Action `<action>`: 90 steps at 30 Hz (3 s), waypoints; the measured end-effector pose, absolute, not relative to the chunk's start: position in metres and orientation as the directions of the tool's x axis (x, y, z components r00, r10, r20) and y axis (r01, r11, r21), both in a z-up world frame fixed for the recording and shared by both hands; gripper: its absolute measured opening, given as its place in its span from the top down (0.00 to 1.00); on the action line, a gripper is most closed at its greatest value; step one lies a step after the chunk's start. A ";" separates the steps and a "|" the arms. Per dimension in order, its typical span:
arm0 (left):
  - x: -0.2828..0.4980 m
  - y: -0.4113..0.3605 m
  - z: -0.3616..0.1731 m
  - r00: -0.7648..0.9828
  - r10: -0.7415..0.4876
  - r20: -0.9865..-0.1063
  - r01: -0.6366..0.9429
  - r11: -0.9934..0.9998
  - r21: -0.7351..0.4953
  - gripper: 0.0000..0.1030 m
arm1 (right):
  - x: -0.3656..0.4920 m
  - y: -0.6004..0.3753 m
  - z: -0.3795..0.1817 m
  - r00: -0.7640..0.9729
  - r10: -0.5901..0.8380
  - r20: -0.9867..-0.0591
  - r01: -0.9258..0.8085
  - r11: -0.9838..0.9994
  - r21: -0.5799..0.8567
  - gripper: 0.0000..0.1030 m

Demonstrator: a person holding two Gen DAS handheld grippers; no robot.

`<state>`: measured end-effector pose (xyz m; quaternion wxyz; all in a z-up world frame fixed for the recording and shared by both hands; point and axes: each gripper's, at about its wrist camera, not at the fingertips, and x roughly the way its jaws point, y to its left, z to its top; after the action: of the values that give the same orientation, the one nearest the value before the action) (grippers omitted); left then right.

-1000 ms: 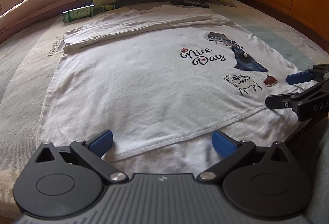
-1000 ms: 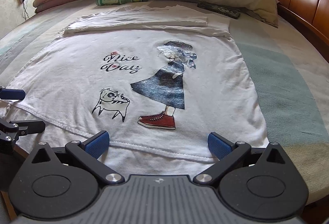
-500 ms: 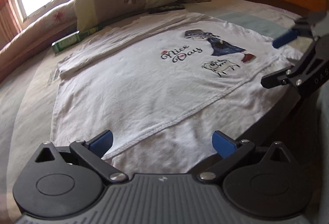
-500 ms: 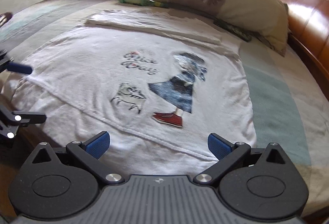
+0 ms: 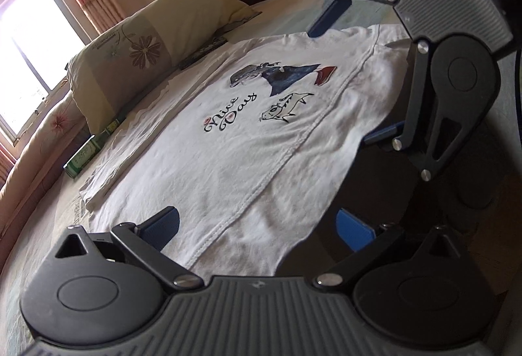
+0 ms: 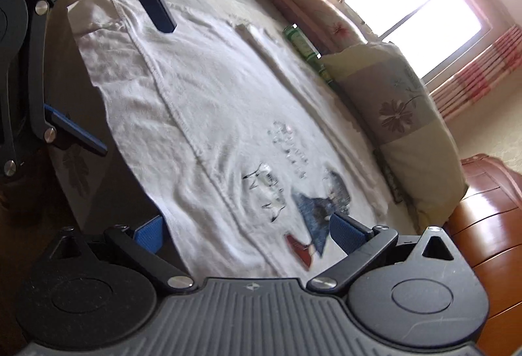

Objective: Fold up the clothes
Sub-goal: 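Grasp the shirt hem with both grippers and lift it, then carry the held hem over the shirt toward the collar with both grippers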

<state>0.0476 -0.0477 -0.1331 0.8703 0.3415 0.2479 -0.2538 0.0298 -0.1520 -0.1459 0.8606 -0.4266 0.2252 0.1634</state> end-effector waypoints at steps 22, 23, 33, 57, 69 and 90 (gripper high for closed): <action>0.080 -0.058 -0.139 0.832 -0.192 -0.520 0.511 0.629 0.586 0.01 | 0.049 -0.141 -0.154 0.876 0.075 -0.477 -0.413 0.627 -0.660 0.00; 0.079 -0.056 -0.139 0.835 -0.188 -0.517 0.508 0.623 0.595 0.01 | 0.049 -0.143 -0.155 0.881 0.068 -0.468 -0.406 0.616 -0.675 0.00; 0.070 -0.041 -0.145 0.885 -0.096 -0.456 0.434 0.529 0.729 0.01 | 0.056 -0.187 -0.162 0.894 -0.101 -0.437 -0.310 0.564 -0.765 0.00; 0.077 -0.054 -0.139 0.950 -0.008 -0.311 0.282 0.448 0.848 0.00 | 0.078 -0.183 -0.153 0.950 -0.150 -0.275 -0.153 0.544 -0.825 0.00; 0.127 -0.048 -0.112 0.958 -0.013 -0.288 0.263 0.454 0.852 0.00 | 0.114 -0.185 -0.130 0.966 -0.159 -0.204 -0.088 0.538 -0.838 0.00; 0.265 -0.038 -0.106 0.979 -0.019 -0.202 0.188 0.453 0.871 0.00 | 0.259 -0.182 -0.129 0.973 -0.197 -0.117 0.003 0.523 -0.852 0.00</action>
<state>0.2652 -0.0377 -0.1064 0.8484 0.5194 0.0818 -0.0610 0.2593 -0.1825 -0.1292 0.8670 -0.4848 0.0998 -0.0577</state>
